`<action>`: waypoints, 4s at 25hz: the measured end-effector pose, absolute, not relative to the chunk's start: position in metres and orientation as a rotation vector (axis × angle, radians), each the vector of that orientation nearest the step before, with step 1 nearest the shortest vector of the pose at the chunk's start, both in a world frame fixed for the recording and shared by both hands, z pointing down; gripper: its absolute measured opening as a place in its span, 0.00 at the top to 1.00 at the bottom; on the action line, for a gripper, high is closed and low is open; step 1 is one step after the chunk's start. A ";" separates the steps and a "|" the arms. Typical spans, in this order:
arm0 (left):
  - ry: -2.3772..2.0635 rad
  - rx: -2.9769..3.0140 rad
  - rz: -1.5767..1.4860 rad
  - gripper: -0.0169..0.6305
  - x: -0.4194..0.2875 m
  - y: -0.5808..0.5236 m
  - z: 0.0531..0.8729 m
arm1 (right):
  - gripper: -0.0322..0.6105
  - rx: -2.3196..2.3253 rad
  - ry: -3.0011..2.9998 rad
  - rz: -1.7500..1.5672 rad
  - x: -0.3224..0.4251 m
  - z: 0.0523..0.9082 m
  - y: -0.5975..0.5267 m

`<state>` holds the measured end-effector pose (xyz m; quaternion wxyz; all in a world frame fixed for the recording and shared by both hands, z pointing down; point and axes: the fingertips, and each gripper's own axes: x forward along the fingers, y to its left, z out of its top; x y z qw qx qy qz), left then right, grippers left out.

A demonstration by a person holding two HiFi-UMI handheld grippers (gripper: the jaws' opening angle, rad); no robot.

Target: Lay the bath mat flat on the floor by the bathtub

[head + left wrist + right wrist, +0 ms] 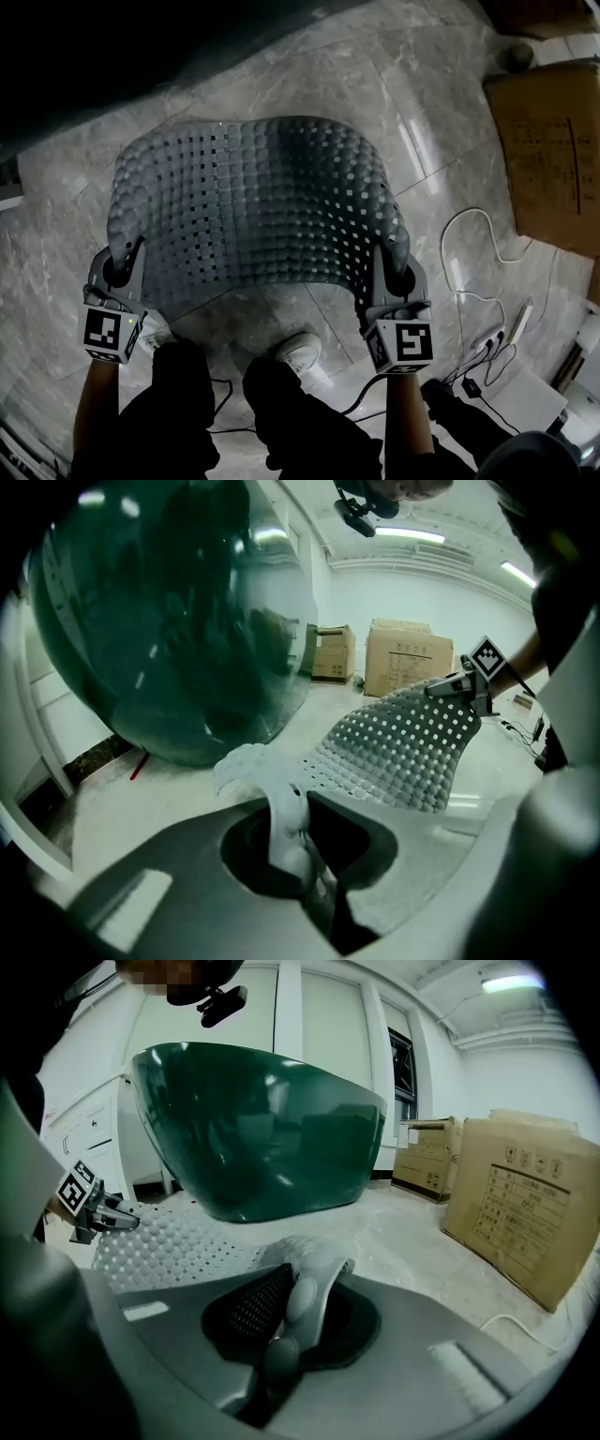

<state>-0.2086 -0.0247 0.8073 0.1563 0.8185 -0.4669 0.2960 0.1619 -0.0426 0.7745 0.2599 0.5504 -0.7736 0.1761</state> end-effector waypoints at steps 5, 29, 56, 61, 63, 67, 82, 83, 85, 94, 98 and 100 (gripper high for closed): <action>-1.345 2.305 0.890 0.95 -0.225 -0.023 0.836 | 0.87 1.515 -2.062 0.445 0.174 0.796 -0.044; -1.410 2.263 0.870 0.93 -0.284 -0.042 0.907 | 0.86 1.611 -1.961 0.407 0.218 0.874 -0.039; -1.347 2.174 0.977 0.76 -0.308 -0.050 0.943 | 0.70 1.647 -1.798 0.528 0.253 0.916 -0.042; -1.365 2.166 1.006 0.71 -0.311 -0.051 0.944 | 0.60 1.714 -1.764 0.558 0.265 0.919 -0.033; -1.371 2.161 1.017 0.69 -0.314 -0.051 0.944 | 0.59 1.720 -1.753 0.557 0.266 0.919 -0.030; -1.387 2.166 1.037 0.64 -0.317 -0.050 0.943 | 0.55 1.725 -1.741 0.534 0.269 0.917 -0.027; -1.468 2.170 1.086 0.50 -0.330 -0.050 0.936 | 0.53 1.776 -1.709 0.432 0.274 0.903 -0.020; -1.467 2.175 1.084 0.50 -0.328 -0.051 0.935 | 0.53 1.771 -1.717 0.419 0.272 0.902 -0.021; -1.462 2.184 1.077 0.50 -0.325 -0.052 0.935 | 0.53 1.749 -1.739 0.420 0.265 0.902 -0.024; -1.479 2.215 0.978 0.50 -0.314 -0.062 0.924 | 0.57 1.734 -1.839 0.407 0.238 0.892 -0.041; -1.487 2.249 0.941 0.53 -0.302 -0.070 0.916 | 0.59 1.749 -1.878 0.423 0.226 0.889 -0.046; -1.487 2.275 0.928 0.56 -0.294 -0.073 0.912 | 0.60 1.763 -1.896 0.440 0.221 0.888 -0.049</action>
